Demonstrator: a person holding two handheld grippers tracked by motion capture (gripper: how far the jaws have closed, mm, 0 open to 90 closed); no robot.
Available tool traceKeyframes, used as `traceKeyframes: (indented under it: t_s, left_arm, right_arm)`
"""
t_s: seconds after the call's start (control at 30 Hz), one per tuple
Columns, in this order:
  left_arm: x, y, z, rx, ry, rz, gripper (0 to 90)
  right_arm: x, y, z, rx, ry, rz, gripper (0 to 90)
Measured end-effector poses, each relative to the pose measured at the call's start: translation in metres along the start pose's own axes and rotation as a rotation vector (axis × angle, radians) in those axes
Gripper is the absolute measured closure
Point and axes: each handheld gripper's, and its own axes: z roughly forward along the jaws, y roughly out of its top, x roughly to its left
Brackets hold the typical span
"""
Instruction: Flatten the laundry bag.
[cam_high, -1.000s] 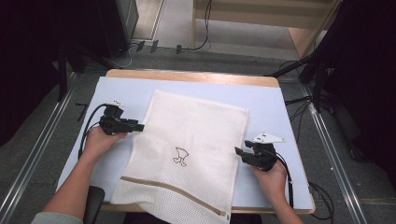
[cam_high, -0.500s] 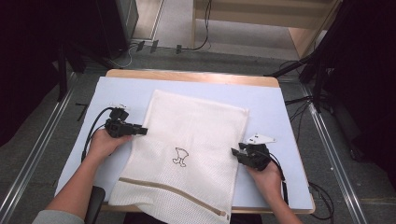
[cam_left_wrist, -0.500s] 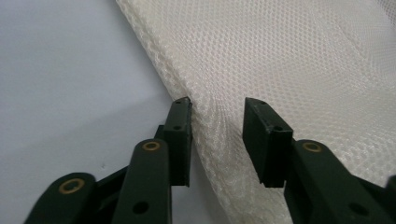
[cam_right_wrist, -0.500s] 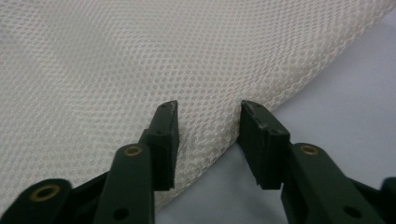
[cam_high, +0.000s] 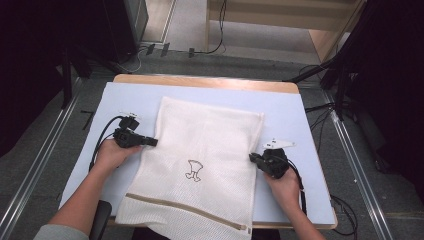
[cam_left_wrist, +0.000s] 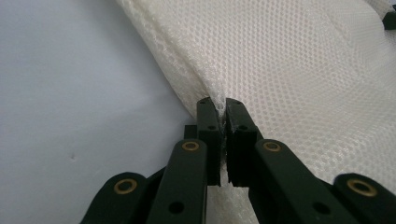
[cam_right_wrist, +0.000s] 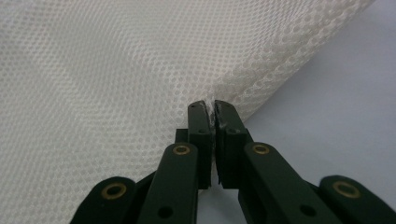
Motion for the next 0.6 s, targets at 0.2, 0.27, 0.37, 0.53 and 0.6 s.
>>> traceKeyframes:
  t_s: [0.2,0.27,0.37,0.53,0.6]
  left_arm:
    - [-0.006,0.001,-0.007,-0.041,0.035,-0.001,87.6]
    - [-0.006,0.004,-0.009,-0.058,0.041,0.003,87.5]
    - [-0.002,0.009,-0.01,-0.07,0.049,-0.009,87.5]
    - [0.009,0.016,-0.008,-0.095,0.062,-0.043,87.4]
    - [0.011,0.019,-0.007,-0.092,0.069,-0.045,87.3]
  right_arm:
    - [-0.012,0.015,0.0,-0.03,0.001,0.019,88.2]
    - [-0.017,0.021,0.003,-0.042,0.005,0.027,88.1]
    - [-0.025,0.03,0.011,-0.027,0.011,0.037,88.1]
    - [-0.037,0.048,0.022,-0.026,0.023,0.034,88.0]
    - [-0.041,0.054,0.026,-0.025,0.026,0.033,87.9]
